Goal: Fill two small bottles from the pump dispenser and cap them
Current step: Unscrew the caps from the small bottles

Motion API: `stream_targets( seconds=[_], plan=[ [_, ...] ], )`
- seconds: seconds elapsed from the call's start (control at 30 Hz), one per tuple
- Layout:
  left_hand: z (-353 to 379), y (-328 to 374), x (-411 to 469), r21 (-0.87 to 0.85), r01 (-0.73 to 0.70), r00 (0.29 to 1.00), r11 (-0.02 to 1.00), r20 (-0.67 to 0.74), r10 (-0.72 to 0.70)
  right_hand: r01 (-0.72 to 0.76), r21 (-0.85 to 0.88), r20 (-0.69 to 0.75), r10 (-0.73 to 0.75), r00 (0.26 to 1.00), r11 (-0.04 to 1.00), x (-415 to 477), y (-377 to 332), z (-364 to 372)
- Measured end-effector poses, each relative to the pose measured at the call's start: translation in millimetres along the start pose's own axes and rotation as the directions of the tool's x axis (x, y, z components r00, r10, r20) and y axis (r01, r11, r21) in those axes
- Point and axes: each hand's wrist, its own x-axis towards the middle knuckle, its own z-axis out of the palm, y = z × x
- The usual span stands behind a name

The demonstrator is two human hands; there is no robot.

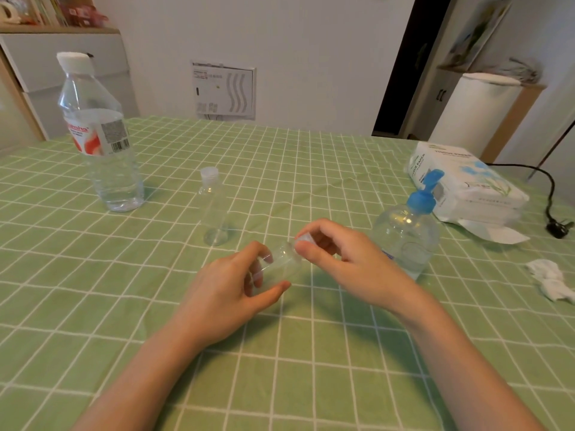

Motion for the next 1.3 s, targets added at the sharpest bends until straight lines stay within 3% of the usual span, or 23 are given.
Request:
stream_targets(
  seconds=[0.13, 0.27, 0.4, 0.5, 0.6, 0.73, 0.9, 1.3],
  plan=[
    [0.8, -0.4, 0.4, -0.021, -0.004, 1.0, 1.0, -0.016, 0.003, 0.032, 0.051, 0.021, -0.034, 0.999, 0.998, -1.2, -3.3, -2.7],
    [0.9, -0.2, 0.8, -0.047, 0.004, 1.0, 0.999, -0.017, -0.005, 0.042, -0.007, 0.013, -0.042, 0.999, 0.999, -0.3, -2.6, -4.2],
    [-0.8, -0.2, 1.4, -0.151, 0.036, 0.999, 0.988, 0.028, -0.032, 0.037, 0.188, -0.062, -0.026, 0.998, 0.981, -1.3, 0.6, -11.3],
    [-2.9, 1.8, 1.5, -0.356, 0.138, 0.99, 0.924, 0.047, -0.13, 0.05, 0.291, -0.171, 0.0, 0.985, 0.955, 0.3, 6.2, -13.3],
    [0.3, 4.8, 4.1, -0.517, 0.23, 0.973, 0.824, 0.094, -0.213, -0.014, 0.274, -0.231, 0.079, 0.97, 0.962, 8.2, 16.4, -6.6],
    [10.5, 12.4, 25.0, -0.666, 0.245, 0.96, 0.705, 0.064, -0.273, -0.095, 0.278, -0.306, 0.182, 0.935, 0.956, 24.6, 30.9, 3.1],
    [19.8, 7.6, 61.4, -0.624, 0.259, 0.925, 0.737, -0.058, -0.375, -0.169, 0.233, -0.385, 0.25, 0.888, 0.958, 46.2, 47.4, 9.9],
    [36.2, -10.7, 84.9, -0.58, 0.328, 0.897, 0.746, -0.057, -0.438, -0.276, -0.007, -0.367, 0.254, 0.895, 0.961, 64.1, 76.6, 20.8]
  ],
)
